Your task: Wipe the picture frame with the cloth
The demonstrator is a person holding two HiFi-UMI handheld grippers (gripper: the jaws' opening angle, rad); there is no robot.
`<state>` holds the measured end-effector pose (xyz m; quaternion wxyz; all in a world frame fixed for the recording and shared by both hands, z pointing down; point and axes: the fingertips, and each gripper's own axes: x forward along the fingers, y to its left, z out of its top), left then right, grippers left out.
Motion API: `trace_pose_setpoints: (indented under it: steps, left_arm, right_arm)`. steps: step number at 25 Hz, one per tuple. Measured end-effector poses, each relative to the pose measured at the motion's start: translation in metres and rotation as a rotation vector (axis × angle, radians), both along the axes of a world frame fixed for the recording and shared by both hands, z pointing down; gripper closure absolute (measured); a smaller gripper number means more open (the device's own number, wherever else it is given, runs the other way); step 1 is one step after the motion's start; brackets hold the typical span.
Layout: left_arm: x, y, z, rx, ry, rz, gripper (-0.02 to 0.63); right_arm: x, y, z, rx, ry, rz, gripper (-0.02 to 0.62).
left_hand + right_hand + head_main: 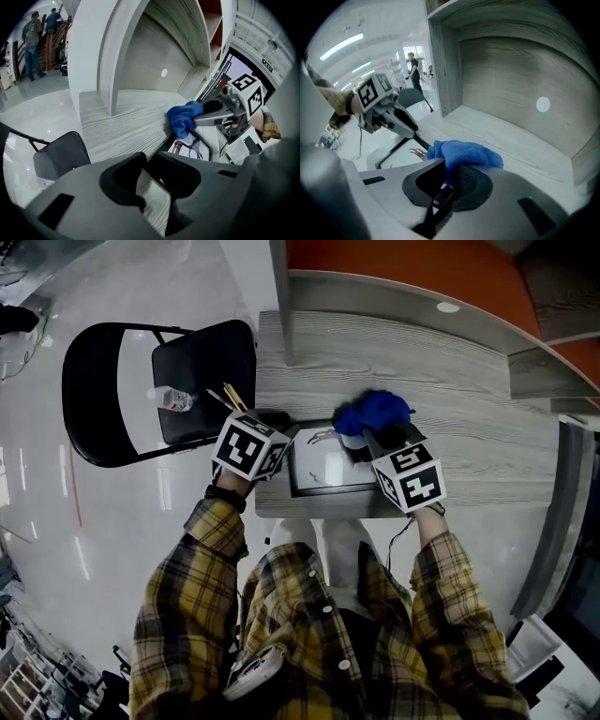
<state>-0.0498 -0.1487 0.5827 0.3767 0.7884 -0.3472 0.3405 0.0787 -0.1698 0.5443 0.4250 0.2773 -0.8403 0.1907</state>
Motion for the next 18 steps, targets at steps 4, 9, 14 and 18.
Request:
trace_pose_setpoints:
  steps: [4,9,14,18]
  left_arm:
    - [-0.001,0.000,0.001,0.006,0.015,-0.005,0.499]
    - [-0.003,0.001,0.002,-0.005,0.038,-0.020,0.499]
    - [-0.003,-0.001,0.001,-0.016,0.058,-0.021,0.499]
    - [-0.003,-0.002,0.002,-0.016,0.047,-0.011,0.499]
  right_arm:
    - [0.003,-0.004,0.026,0.091,0.191,-0.078,0.554]
    - [0.003,0.001,0.031,0.117,0.226,-0.066,0.554]
    - [0.005,0.023,0.039,-0.028,0.204,-0.029,0.554]
    - [0.009,0.039,0.040,-0.063,0.186,-0.005,0.554]
